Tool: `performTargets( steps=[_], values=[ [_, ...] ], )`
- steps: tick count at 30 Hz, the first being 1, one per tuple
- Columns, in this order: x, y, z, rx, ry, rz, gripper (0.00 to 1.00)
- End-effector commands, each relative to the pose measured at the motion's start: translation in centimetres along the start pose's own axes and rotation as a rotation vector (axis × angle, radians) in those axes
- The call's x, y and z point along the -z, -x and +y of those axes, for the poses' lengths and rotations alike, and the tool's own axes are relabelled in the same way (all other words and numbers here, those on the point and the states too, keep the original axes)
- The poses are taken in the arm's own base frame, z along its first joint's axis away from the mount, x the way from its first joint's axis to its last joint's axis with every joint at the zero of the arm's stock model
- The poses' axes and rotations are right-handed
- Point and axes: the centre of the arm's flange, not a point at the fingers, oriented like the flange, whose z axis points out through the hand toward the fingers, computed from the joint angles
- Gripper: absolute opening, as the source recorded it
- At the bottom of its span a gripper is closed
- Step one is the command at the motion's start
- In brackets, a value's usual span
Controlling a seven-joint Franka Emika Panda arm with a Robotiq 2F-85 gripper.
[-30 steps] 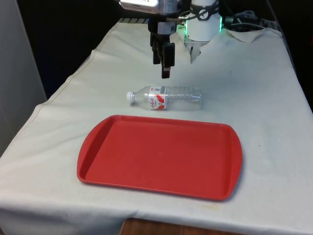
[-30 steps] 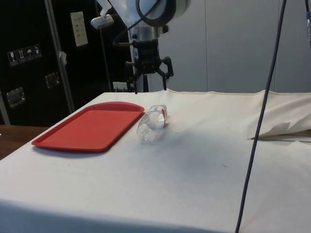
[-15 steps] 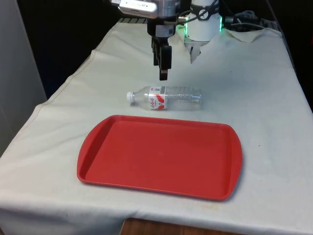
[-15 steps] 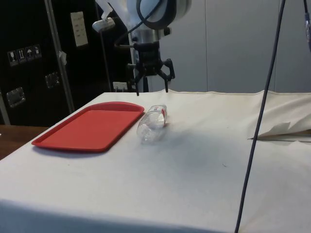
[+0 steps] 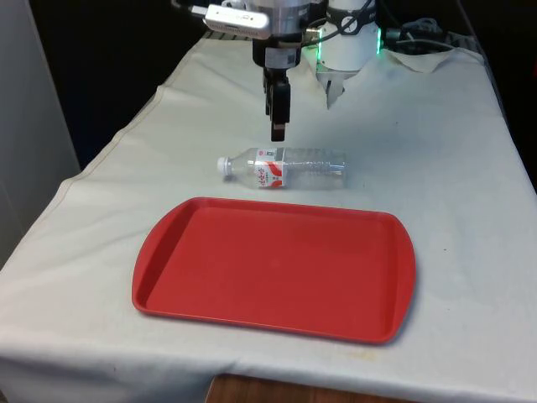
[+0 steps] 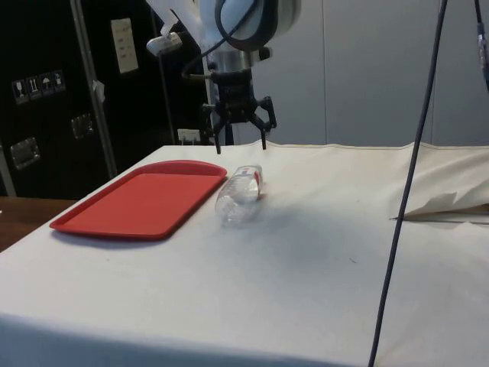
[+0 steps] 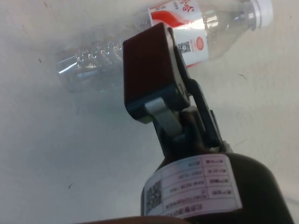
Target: Place the bottle upright on the tray.
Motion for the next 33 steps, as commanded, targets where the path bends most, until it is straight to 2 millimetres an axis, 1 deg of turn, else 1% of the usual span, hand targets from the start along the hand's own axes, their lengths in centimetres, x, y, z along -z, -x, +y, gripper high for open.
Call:
performTargets(
  steps=[1,11,12,20,31,33],
  values=[
    [-0.1,-0.1,-0.1,-0.015,-0.009,0.004,1.0],
    [-0.7,-0.1,0.0,-0.064,-0.002,0.004,1.0],
    [-0.5,0.0,0.1,-0.05,0.007,0.0,1.0],
    [-1.2,-0.3,0.2,-0.1,0.0,0.005,1.0],
    [-1.0,-1.1,0.4,-0.12,-0.006,0.005,1.0],
    [-0.7,-1.4,0.5,-0.13,-0.029,-0.013,1.0]
  ],
)
